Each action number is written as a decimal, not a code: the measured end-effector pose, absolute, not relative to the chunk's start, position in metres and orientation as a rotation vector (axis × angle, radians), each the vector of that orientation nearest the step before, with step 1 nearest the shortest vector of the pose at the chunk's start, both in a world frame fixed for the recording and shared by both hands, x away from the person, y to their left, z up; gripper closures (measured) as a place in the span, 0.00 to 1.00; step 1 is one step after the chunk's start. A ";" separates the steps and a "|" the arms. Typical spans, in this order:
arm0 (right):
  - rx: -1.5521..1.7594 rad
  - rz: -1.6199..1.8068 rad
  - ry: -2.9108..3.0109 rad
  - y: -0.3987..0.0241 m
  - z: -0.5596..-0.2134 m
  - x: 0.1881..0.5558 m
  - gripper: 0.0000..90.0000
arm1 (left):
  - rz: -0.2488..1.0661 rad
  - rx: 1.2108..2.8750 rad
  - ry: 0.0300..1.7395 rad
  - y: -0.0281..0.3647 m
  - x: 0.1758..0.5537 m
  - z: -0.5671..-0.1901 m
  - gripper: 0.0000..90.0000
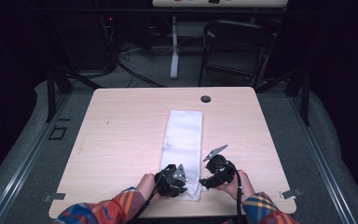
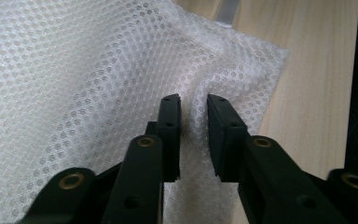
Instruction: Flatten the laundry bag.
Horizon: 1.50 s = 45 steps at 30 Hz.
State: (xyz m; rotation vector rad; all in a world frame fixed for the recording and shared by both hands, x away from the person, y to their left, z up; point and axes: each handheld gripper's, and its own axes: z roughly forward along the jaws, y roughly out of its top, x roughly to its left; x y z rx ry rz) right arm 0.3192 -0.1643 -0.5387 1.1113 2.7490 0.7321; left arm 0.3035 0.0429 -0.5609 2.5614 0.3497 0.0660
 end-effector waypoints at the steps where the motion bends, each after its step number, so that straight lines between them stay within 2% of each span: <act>1: 1.099 0.716 2.758 -0.164 -0.539 0.320 0.47 | 0.059 2.559 0.356 0.044 0.305 -0.561 0.88; 11: 1.030 0.693 2.807 -0.154 -0.545 0.315 0.83 | 0.016 2.499 0.424 0.049 0.311 -0.556 0.93; 15: 0.985 0.689 2.793 -0.148 -0.547 0.314 0.93 | 0.017 2.468 0.449 0.052 0.312 -0.553 0.94; 18: 0.968 0.692 2.777 -0.144 -0.547 0.314 0.97 | 0.015 2.446 0.472 0.054 0.314 -0.549 0.94; 23: 0.968 0.682 2.776 -0.143 -0.550 0.314 1.00 | 0.023 2.404 0.511 0.057 0.314 -0.545 0.95; 45: 0.984 0.738 2.771 -0.134 -0.558 0.320 1.00 | 0.052 2.319 0.557 0.064 0.317 -0.535 0.95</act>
